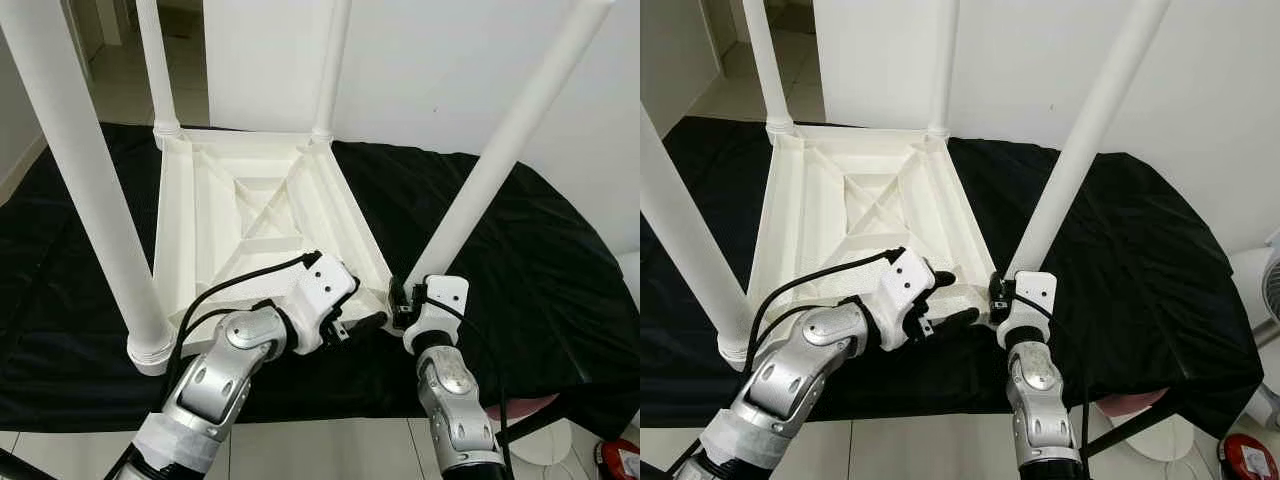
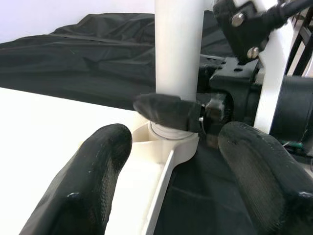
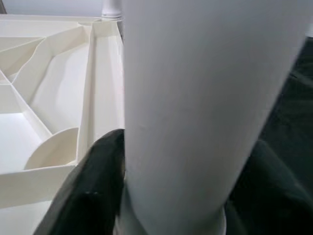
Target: Building children table
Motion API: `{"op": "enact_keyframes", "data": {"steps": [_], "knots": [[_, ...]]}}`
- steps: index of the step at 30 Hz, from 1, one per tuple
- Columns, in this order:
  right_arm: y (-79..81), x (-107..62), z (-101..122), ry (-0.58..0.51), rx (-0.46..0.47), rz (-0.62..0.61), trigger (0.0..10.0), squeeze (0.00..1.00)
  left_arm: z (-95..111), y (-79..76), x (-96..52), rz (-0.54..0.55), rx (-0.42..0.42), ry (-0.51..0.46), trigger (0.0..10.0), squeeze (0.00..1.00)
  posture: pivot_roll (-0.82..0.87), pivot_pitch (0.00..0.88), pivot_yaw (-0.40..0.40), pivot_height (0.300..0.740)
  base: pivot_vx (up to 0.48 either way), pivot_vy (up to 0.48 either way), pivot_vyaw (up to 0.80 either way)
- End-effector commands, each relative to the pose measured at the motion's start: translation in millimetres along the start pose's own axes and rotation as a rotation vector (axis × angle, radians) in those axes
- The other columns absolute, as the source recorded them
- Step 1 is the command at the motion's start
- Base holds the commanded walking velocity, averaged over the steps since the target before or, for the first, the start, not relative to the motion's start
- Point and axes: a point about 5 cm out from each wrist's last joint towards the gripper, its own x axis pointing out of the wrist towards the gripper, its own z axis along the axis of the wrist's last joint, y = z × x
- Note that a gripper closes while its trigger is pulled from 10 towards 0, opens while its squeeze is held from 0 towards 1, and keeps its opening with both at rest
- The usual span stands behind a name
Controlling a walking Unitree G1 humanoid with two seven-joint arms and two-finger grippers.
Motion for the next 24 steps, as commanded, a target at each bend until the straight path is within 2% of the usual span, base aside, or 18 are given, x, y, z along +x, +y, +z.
{"op": "enact_keyframes", "data": {"steps": [1, 2, 4, 8, 9, 14, 15, 18, 20, 21, 24], "knots": [[-6.8, -6.5, -17, 0.085, 0.0, -0.037, 10.0, 0.75, 3, 2.9, 2.1, 0.031, 0.011, -0.01, 10.0, 0.0, -0.05, 0.0, -0.125, 0.74, 0.0, 0.0, 0.0], [-6.7, -5.3, -14, 0.073, 0.004, -0.024, 10.0, 1.0, 3, 4.2, 2.5, 0.037, 0.012, -0.012, 10.0, 0.0, -0.05, 0.0, -0.127, 0.74, 0.0, 0.0, 0.0], [-6.4, -4.8, -11, 0.064, 0.015, -0.016, 10.0, 1.0, 4, 4.6, 3.1, 0.039, 0.014, -0.015, 10.0, 0.0, -0.05, 0.0, -0.128, 0.74, 0.0, 0.0, 0.0], [-11.5, -2.4, -2, 0.039, 0.02, 0.076, 10.0, 1.0, 6, 3.8, 5.5, 0.042, 0.013, -0.025, 10.0, 0.0, -0.04, 0.0, -0.125, 0.74, 0.0, 0.0, 0.0], [-13.8, -2.4, -1, 0.037, 0.006, 0.139, 10.0, 0.0, 6, 4.0, 5.4, 0.043, 0.015, -0.027, 10.0, 0.0, -0.04, 0.0, -0.13, 0.74, 0.0, 0.0, 0.0], [-17.5, -1.6, 0, 0.035, -0.004, 0.185, 10.0, 0.0, 8, 4.7, 5.0, 0.045, 0.014, -0.03, 10.0, 0.0, -0.04, 0.0, -0.129, 0.74, 0.0, 0.0, 0.0], [-25.2, 2.9, 1, 0.043, -0.029, 0.271, 10.0, 0.0, 7, 5.3, 4.0, 0.046, 0.016, -0.028, 10.0, 0.0, -0.04, 0.0, -0.124, 0.74, 0.0, 0.0, 0.0], [-31.9, 7.0, 2, 0.048, -0.061, 0.338, 10.0, 0.0, 7, 5.4, 3.3, 0.045, 0.018, -0.027, 10.0, 0.0, -0.04, 0.0, -0.122, 0.74, 0.0, 0.0, 0.0], [-41.8, 18.5, 6, 0.054, -0.114, 0.463, 10.0, 0.0, 7, 4.9, 3.4, 0.036, 0.021, -0.026, 10.0, 0.0, -0.03, 0.0, -0.117, 0.74, 0.0, 0.0, 0.0], [-41.8, 18.5, 6, 0.054, -0.114, 0.463, 10.0, 0.0, 7, 4.9, 3.4, 0.036, 0.021, -0.026, 10.0, 0.0, -0.03, 0.0, -0.117, 0.74, 0.0, 0.0, 0.0], [-40.7, 31.8, 10, 0.074, -0.147, 0.618, 10.0, 0.0, 9, 4.6, 4.0, 0.025, 0.028, -0.028, 10.0, 0.0, -0.02, 0.0, -0.113, 0.74, 0.0, 0.0, 0.0]]}}
